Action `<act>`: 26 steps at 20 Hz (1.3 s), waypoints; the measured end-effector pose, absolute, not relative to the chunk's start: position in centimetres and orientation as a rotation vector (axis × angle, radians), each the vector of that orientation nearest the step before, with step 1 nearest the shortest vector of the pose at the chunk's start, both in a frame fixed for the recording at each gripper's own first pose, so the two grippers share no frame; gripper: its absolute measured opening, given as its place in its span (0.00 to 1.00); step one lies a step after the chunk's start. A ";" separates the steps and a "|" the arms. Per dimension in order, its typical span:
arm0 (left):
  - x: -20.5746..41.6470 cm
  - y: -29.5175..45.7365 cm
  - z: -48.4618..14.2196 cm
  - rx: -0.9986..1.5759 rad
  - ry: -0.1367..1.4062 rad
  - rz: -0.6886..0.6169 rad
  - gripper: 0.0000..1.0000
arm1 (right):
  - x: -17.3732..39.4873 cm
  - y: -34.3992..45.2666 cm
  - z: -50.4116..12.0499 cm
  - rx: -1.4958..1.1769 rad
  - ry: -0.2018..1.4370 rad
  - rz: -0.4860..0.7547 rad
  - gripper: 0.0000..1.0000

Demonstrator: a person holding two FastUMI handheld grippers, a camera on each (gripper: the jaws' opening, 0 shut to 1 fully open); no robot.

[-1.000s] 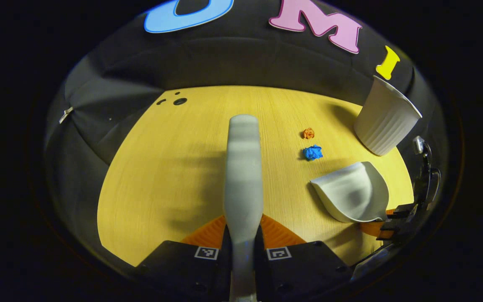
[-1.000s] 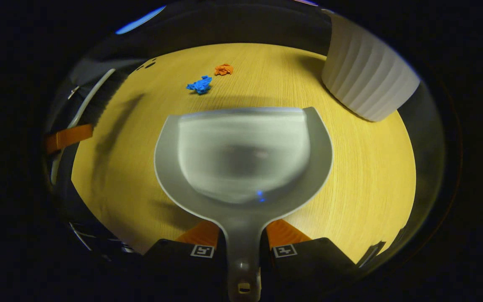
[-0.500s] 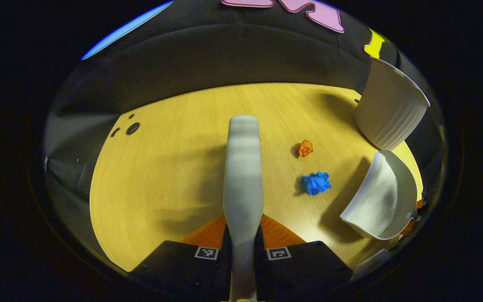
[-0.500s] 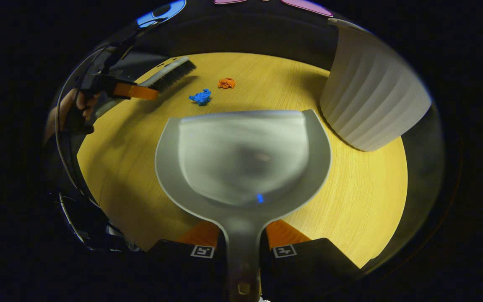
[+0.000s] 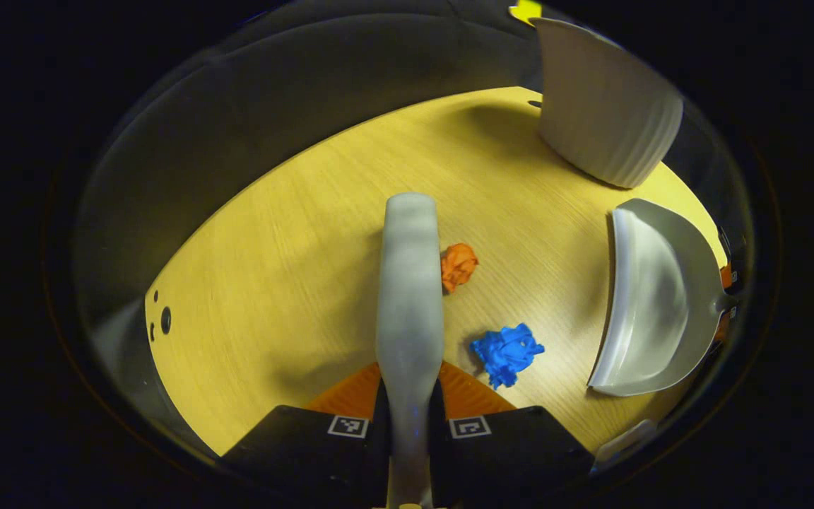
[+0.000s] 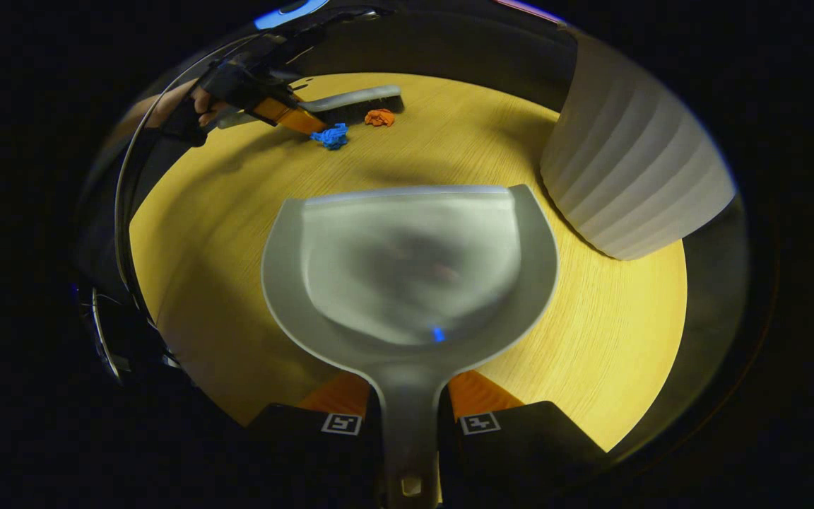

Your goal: Pick up the small broom and dustpan from the desktop, sweep the trash into the dustpan with the broom, and then empty the trash into the garbage bin.

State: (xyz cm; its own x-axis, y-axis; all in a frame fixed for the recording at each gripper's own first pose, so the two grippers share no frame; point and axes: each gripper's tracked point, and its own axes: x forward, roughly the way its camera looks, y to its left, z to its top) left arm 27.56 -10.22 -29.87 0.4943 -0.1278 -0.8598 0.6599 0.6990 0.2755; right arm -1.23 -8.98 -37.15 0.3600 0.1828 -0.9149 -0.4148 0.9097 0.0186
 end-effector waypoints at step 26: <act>13.0 -13.6 -26.5 0.361 0.979 -0.650 0.26 | -1.2 -8.8 -36.5 -0.265 1.080 0.348 0.35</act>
